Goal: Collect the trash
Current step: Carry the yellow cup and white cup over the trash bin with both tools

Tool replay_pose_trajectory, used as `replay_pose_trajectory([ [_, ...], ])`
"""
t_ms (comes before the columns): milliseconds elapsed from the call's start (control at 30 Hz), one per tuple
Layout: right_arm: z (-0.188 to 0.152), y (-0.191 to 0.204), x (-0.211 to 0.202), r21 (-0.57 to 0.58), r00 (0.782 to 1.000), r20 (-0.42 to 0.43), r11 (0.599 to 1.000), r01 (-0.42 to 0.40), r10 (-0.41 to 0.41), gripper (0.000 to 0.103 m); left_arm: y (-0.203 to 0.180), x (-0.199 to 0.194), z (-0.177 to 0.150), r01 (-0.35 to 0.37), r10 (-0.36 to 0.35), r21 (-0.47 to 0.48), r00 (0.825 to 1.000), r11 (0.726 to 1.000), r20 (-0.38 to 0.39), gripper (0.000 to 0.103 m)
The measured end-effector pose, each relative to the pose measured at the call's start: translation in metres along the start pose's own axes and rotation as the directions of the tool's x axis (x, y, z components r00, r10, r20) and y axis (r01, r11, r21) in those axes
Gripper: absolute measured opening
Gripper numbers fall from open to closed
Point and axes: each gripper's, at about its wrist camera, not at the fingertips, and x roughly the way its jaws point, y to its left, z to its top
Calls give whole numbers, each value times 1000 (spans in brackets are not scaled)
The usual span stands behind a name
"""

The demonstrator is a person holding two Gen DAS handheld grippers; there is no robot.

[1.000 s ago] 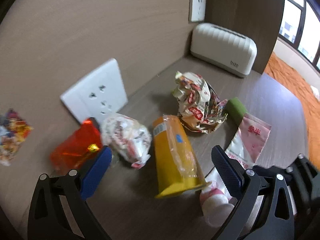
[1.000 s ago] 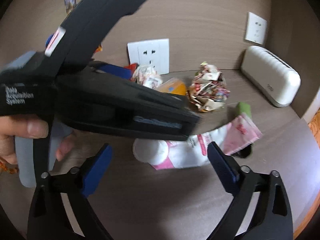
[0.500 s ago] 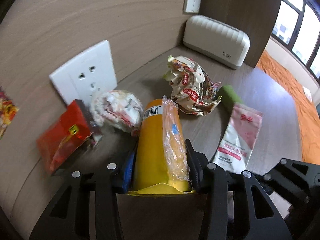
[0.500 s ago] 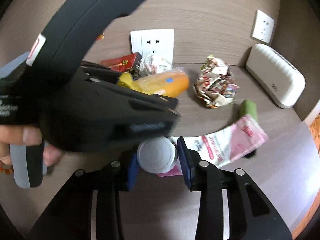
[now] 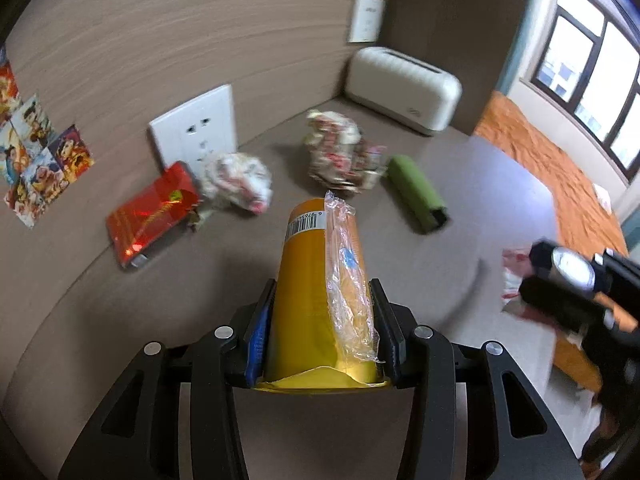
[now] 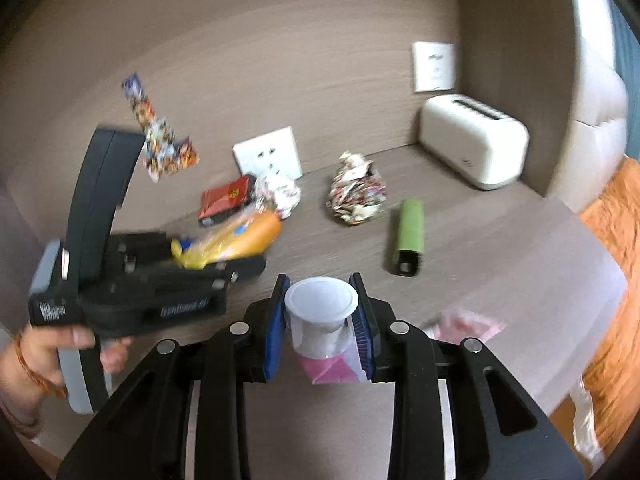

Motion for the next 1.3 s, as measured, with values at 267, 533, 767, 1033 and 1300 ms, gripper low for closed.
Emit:
replay_pose_trajectory([
  [267, -25, -36, -62, 65, 992, 35, 991, 120, -122, 30, -77, -12, -8, 119, -119, 147, 993, 982, -10, 44],
  [533, -70, -94, -115, 219, 956, -5, 932, 287, -293, 30, -182, 0, -33, 286, -263, 330, 958, 900, -112, 44],
  [767, -117, -142, -142, 335, 923, -75, 862, 380, -378, 30, -265, 26, -64, 381, -312, 430, 923, 818, -225, 44],
  [1033, -176, -188, -146, 440, 908, -162, 795, 418, -387, 30, -329, 62, -99, 415, -288, 484, 904, 770, -317, 44],
  [1300, -241, -234, -111, 516, 901, -256, 739, 433, -350, 30, -367, 131, -153, 460, -251, 459, 860, 760, -445, 44],
])
